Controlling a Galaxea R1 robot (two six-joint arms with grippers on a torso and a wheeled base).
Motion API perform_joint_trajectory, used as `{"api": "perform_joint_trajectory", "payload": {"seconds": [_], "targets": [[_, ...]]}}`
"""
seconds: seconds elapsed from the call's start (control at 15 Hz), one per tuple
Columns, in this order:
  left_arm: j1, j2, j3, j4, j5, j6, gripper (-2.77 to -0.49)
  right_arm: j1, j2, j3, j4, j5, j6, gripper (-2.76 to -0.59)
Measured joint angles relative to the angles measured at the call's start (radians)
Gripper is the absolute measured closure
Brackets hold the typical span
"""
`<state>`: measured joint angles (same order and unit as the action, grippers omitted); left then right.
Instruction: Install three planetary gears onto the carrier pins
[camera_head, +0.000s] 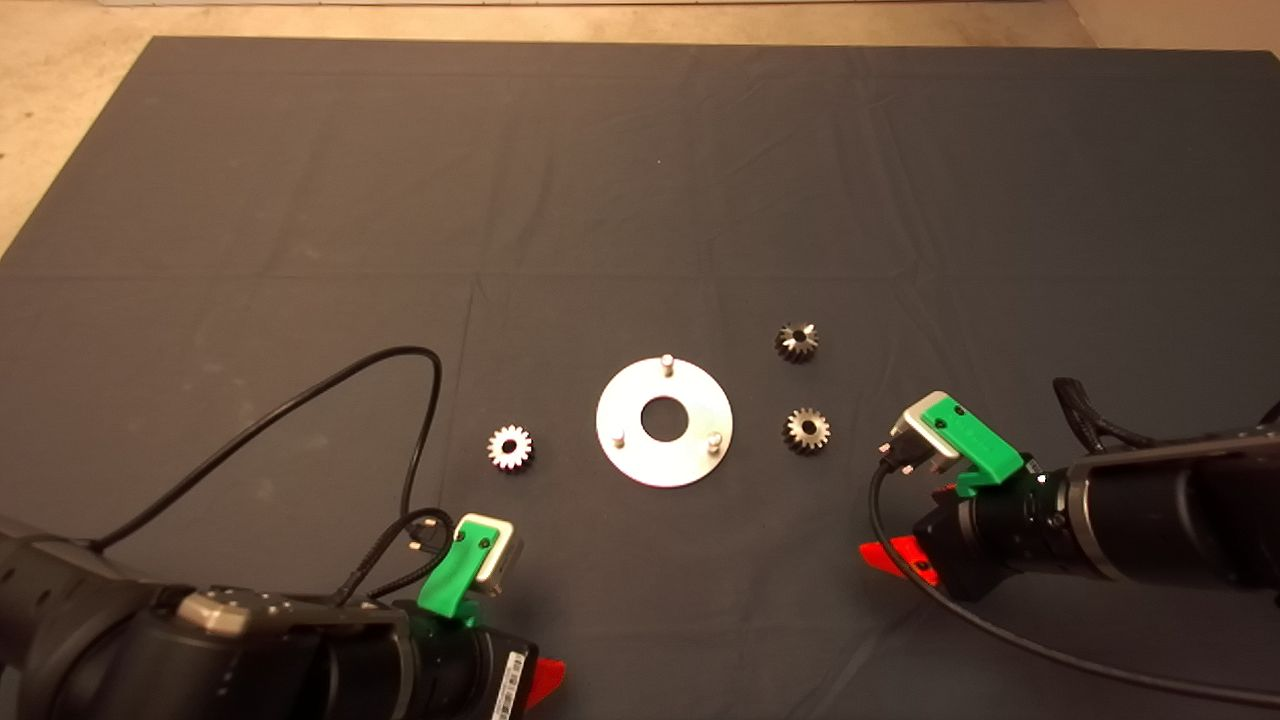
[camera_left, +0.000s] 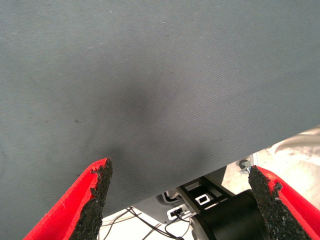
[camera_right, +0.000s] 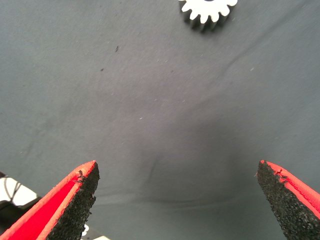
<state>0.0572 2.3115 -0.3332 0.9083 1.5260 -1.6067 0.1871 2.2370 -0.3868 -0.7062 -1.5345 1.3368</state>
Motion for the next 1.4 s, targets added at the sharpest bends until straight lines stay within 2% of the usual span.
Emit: {"api": "perform_joint_trajectory", "payload": {"seconds": [0.27,0.67,1.0,1.2,1.4], "targets": [[0.000,0.010,0.000,0.000,0.000,0.000,-1.92,0.013,-0.002,-0.022,0.000,0.003,-0.031,-2.36],[0.000,0.017,0.000,0.000,0.000,0.000,-1.92,0.013,-0.001,-0.123,0.000,0.002,-0.100,-2.36],[0.000,0.025,0.000,0.000,0.000,0.000,-1.92,0.013,0.016,-0.165,-0.002,0.001,-0.110,-2.36],[0.000,0.030,0.000,0.001,0.000,0.000,-1.92,0.013,0.048,-0.190,-0.027,0.001,-0.113,-2.36],[0.000,0.032,0.000,0.000,0.000,0.000,-1.92,0.012,0.093,-0.217,-0.037,0.002,-0.114,-2.36]]}}
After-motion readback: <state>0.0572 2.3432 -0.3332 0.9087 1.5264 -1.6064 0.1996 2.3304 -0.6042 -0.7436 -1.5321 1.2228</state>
